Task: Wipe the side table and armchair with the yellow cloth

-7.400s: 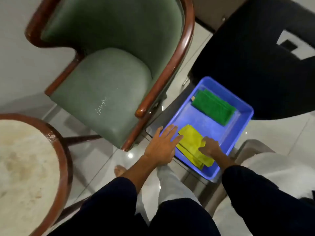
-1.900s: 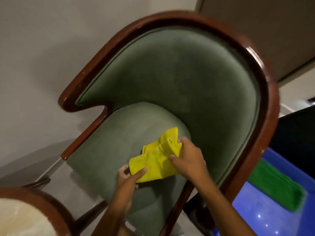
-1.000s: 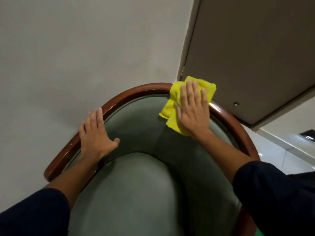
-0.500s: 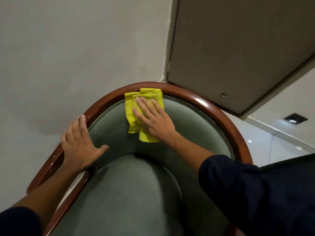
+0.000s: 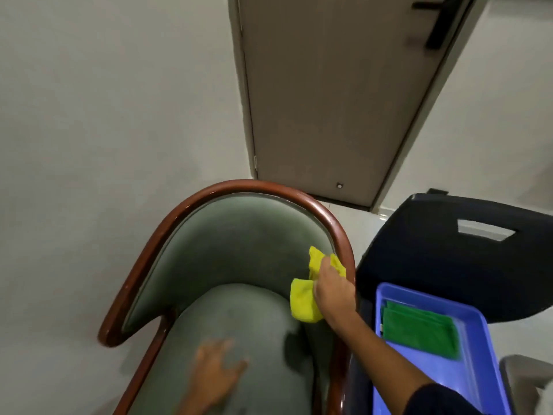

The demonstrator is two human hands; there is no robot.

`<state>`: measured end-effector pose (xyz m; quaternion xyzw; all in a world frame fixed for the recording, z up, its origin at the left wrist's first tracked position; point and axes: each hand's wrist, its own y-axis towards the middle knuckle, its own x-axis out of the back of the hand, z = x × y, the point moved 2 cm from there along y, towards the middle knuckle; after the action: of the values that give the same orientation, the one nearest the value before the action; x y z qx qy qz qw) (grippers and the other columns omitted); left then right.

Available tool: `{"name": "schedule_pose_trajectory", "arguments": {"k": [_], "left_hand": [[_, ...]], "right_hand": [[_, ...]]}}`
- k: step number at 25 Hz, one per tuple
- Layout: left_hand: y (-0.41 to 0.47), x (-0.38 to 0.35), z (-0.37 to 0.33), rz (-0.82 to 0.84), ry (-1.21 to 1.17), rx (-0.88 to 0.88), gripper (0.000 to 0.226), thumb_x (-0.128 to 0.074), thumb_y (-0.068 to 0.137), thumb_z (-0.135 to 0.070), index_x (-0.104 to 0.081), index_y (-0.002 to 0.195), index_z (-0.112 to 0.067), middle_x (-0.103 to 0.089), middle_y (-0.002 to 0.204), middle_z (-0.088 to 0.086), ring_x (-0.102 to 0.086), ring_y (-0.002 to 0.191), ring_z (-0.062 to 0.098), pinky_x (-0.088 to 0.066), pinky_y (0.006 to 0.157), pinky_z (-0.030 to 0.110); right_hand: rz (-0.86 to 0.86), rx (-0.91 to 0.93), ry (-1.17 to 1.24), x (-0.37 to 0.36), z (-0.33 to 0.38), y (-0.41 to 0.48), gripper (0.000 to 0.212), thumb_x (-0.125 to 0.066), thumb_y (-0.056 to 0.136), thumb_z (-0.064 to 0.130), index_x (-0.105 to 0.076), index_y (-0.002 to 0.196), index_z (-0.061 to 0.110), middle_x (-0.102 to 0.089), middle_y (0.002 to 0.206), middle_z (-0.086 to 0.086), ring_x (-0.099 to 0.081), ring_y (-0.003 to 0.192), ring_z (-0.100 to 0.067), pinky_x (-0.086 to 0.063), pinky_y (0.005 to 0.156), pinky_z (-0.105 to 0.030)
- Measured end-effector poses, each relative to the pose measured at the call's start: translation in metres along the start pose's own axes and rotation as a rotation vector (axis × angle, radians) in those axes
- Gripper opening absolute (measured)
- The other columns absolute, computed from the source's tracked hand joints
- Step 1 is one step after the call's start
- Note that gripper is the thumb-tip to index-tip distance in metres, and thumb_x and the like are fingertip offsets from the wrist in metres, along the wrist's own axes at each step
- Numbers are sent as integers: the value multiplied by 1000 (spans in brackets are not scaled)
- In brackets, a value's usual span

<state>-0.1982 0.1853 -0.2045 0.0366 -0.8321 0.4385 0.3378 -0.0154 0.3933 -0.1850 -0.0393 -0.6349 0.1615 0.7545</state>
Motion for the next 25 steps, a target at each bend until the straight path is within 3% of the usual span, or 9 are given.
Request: {"name": "schedule_pose_trajectory", "arguments": {"k": [2, 4, 8, 11, 13, 17, 20, 23, 25], "left_hand": [[-28, -32, -45, 239, -285, 5, 45, -58, 88, -51, -66, 117, -18, -67, 127, 7, -58, 121, 18, -45, 107, 38], [-59, -38, -72, 435, -371, 37, 48, -48, 87, -62, -63, 114, -25, -70, 119, 7, -62, 111, 18, -51, 84, 30], [-99, -9, -85, 253, -638, -9, 56, -76, 68, -55, -64, 102, -13, -69, 86, 9, -62, 64, 16, -46, 49, 22], [-156, 26, -103, -41, -670, -242, 62, -81, 70, -22, -55, 126, -11, -69, 102, 20, -69, 88, 32, -59, 73, 41], [-199, 40, -115, -97, -632, -398, 69, -76, 65, -16, -52, 130, -16, -70, 96, 18, -68, 87, 31, -56, 82, 45], [-268, 35, -130, 27, -586, -668, 65, -78, 71, -3, -54, 129, -18, -66, 76, 1, -62, 65, 3, -54, 64, 20], [-300, 19, -124, 13, -723, -649, 58, -77, 74, 1, -57, 125, -17, -69, 76, 2, -66, 65, 5, -56, 63, 20], [-306, -10, -111, -150, -742, -534, 50, -74, 75, 2, -58, 121, -9, -66, 94, 13, -61, 81, 19, -55, 75, 34], [-298, -35, -117, -240, -678, -450, 46, -73, 76, 1, -58, 120, -3, -62, 94, 11, -57, 83, 20, -52, 72, 33]], "right_hand": [[80, -234, 229, -3, -29, -18, 22, -51, 93, 19, -52, 112, 9, -68, 110, -15, -67, 104, -35, -53, 82, -40], [209, -410, 543, -9, -41, -64, 17, -63, 86, 24, -59, 97, 12, -68, 104, -15, -67, 98, -28, -53, 85, -36], [223, -534, 1008, -17, -20, -143, 17, -68, 78, 13, -61, 93, 7, -71, 101, -19, -68, 91, -30, -58, 80, -43], [239, -450, 1344, 20, -7, -179, 24, -64, 88, 6, -62, 110, -4, -71, 106, -24, -69, 86, -31, -59, 67, -40], [280, -391, 1611, 48, -10, -209, 27, -60, 95, 26, -63, 114, 6, -71, 109, -19, -69, 96, -33, -59, 69, -37], [328, -485, 1865, 60, -49, -280, 66, -41, 89, 70, -67, 106, 11, -71, 96, -14, -67, 88, -30, -54, 76, -40], [400, -352, 2169, 56, -82, -325, 74, -47, 79, 72, -74, 112, 12, -77, 108, -13, -73, 98, -35, -62, 77, -46], [386, -274, 2204, 75, -123, -345, 82, -62, 65, 70, -71, 117, 7, -72, 118, -18, -67, 111, -38, -51, 96, -58], [301, -261, 2111, 83, -157, -343, 63, -64, 75, 56, -75, 106, 3, -76, 107, -20, -74, 97, -33, -60, 82, -53]]}}
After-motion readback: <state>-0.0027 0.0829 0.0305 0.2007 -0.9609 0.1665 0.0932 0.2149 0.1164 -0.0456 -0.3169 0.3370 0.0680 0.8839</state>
